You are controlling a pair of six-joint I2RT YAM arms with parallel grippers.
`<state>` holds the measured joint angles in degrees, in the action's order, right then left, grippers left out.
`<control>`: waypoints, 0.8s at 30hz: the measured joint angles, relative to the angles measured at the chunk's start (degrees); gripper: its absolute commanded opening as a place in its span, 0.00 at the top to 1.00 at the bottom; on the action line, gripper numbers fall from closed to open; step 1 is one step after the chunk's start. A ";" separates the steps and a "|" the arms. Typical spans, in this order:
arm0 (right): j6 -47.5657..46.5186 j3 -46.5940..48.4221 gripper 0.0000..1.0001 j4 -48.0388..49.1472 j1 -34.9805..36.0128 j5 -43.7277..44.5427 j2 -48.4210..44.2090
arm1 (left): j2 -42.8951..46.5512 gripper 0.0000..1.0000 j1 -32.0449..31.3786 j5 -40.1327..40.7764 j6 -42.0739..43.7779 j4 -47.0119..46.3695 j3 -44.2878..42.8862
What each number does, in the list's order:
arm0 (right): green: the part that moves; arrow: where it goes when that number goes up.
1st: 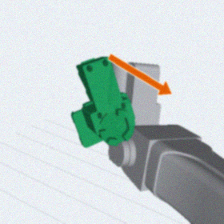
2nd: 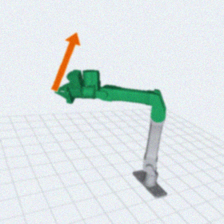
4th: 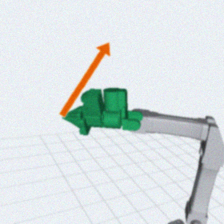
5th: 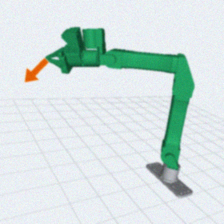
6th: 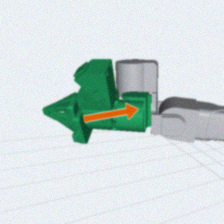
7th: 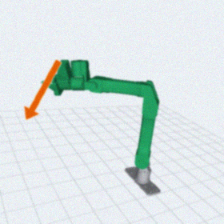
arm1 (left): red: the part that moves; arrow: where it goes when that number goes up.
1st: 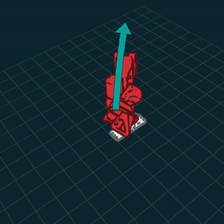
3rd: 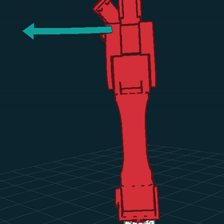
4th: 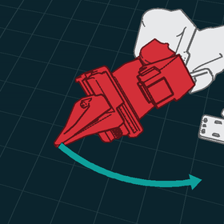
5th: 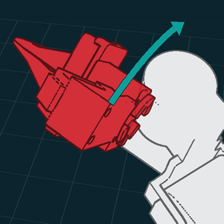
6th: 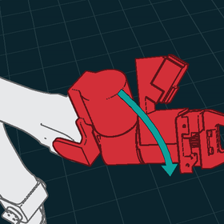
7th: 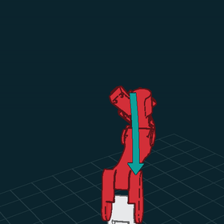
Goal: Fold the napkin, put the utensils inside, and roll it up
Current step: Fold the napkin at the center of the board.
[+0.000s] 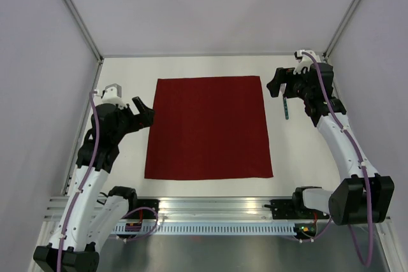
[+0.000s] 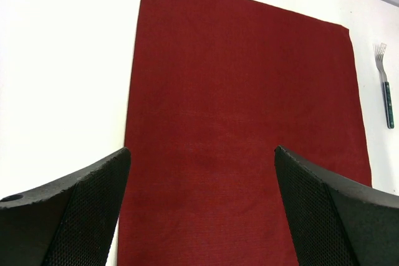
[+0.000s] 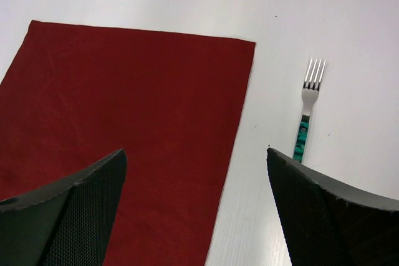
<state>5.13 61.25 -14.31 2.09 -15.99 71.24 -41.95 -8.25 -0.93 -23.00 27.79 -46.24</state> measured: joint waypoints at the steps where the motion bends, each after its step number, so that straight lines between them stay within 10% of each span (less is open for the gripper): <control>1: -0.22 0.00 0.02 -0.02 0.00 0.00 -0.04 | 0.00 0.00 0.00 -0.26 0.02 0.00 0.00; 12: -2.10 0.44 0.10 -1.25 5.73 -2.25 1.79 | -1.36 0.00 0.02 -0.94 -0.02 3.34 -10.16; 24: -3.34 11.21 0.30 -1.11 51.80 10.10 25.40 | -0.72 0.00 0.02 -0.44 -2.29 5.62 -27.91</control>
<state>1.78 72.47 -15.42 53.89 -5.89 96.64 -42.68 -8.23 -1.37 -25.30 33.41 -74.15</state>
